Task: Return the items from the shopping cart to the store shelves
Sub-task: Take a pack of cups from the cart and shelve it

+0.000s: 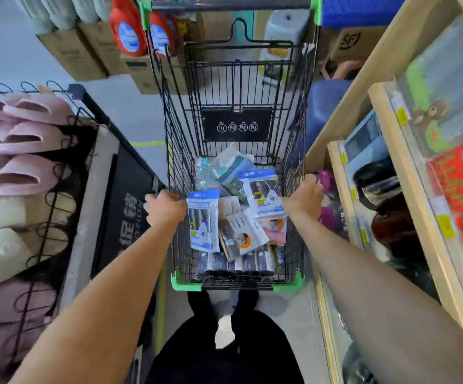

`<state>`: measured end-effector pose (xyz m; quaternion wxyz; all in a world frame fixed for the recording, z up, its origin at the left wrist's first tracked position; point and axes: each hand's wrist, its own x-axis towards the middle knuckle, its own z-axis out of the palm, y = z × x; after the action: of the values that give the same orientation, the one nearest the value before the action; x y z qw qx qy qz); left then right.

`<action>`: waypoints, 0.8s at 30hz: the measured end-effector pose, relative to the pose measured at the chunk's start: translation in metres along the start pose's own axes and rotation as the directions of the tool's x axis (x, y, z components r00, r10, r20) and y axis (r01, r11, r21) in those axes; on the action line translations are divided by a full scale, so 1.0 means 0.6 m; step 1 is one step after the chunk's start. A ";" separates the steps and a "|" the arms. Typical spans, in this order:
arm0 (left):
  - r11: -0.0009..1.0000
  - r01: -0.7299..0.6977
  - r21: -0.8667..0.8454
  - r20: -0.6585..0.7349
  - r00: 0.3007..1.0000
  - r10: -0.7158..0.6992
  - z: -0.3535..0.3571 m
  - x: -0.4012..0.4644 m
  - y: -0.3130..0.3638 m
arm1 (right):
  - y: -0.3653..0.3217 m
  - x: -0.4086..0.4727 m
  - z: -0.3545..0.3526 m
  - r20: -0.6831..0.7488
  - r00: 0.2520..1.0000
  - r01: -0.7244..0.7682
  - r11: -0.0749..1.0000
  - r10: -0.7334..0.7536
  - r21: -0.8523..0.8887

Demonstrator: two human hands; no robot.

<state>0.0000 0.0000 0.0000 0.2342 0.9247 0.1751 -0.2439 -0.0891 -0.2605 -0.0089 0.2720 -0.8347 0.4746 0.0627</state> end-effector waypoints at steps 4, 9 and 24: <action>0.988 0.149 -0.046 0.059 0.988 -0.146 0.031 0.014 -0.064 | 0.054 0.017 0.019 -0.019 0.996 -0.093 0.992 0.092 -0.084; 0.986 0.115 -0.125 0.129 0.987 -0.098 0.074 0.031 -0.069 | 0.118 0.030 0.047 0.046 0.993 -0.100 0.983 0.108 -0.152; 0.843 -0.309 0.439 0.066 0.947 0.313 0.121 -0.042 -0.223 | 0.214 -0.083 0.084 0.064 0.990 0.138 0.857 -0.122 -0.497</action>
<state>-0.1063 0.0679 -0.0889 0.0528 0.9706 -0.0365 -0.2321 -0.2145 -0.2486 -0.0839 0.0574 -0.9057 0.3806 0.1777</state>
